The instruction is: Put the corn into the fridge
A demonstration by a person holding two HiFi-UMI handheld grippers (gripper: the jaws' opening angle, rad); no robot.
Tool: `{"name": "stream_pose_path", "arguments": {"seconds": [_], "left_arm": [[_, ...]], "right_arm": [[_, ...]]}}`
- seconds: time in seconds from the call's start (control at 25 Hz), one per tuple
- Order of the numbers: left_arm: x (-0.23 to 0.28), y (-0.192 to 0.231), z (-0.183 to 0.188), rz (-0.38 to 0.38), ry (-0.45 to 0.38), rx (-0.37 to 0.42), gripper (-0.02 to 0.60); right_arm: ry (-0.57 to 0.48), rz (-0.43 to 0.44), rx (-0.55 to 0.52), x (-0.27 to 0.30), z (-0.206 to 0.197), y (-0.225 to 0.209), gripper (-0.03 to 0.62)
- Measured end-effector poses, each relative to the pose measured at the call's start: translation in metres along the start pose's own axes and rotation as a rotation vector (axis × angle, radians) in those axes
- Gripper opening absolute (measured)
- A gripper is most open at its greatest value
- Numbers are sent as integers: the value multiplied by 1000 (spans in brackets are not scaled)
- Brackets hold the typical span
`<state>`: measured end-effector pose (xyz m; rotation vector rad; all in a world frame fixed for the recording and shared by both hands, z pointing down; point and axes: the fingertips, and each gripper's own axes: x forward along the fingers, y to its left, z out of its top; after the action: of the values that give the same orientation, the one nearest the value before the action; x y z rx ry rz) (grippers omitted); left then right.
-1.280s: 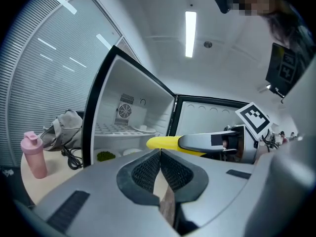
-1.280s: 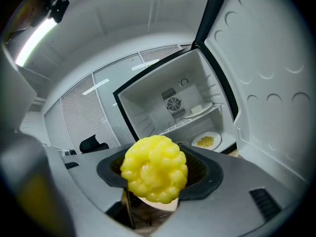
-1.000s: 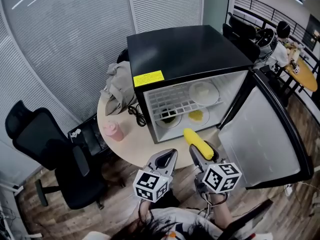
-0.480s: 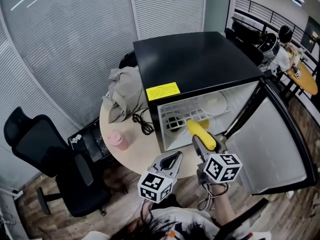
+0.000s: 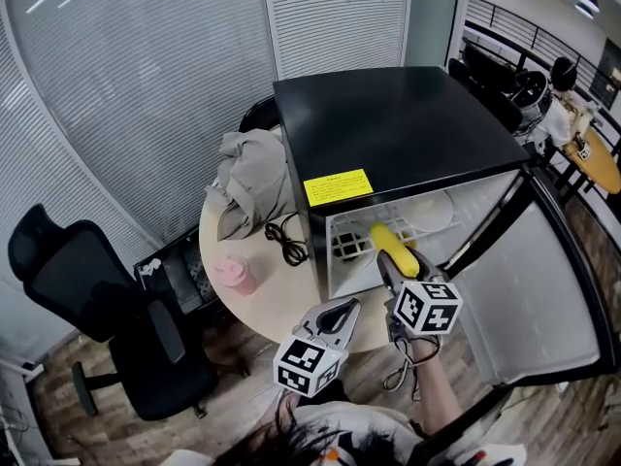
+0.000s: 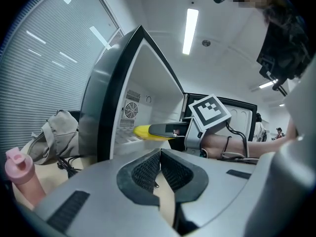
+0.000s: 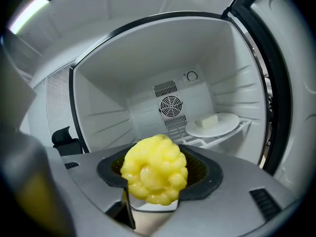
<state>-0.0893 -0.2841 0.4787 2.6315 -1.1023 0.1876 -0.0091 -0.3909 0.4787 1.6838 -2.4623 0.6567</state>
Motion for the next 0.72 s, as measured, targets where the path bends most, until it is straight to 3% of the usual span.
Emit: {"name": "stream_pose_path", "arguments": {"seconds": [0.72], "left_arm": [[4, 10, 1, 3, 2, -15, 12]], "right_arm": [[62, -69, -272, 51, 16, 9, 253]]}}
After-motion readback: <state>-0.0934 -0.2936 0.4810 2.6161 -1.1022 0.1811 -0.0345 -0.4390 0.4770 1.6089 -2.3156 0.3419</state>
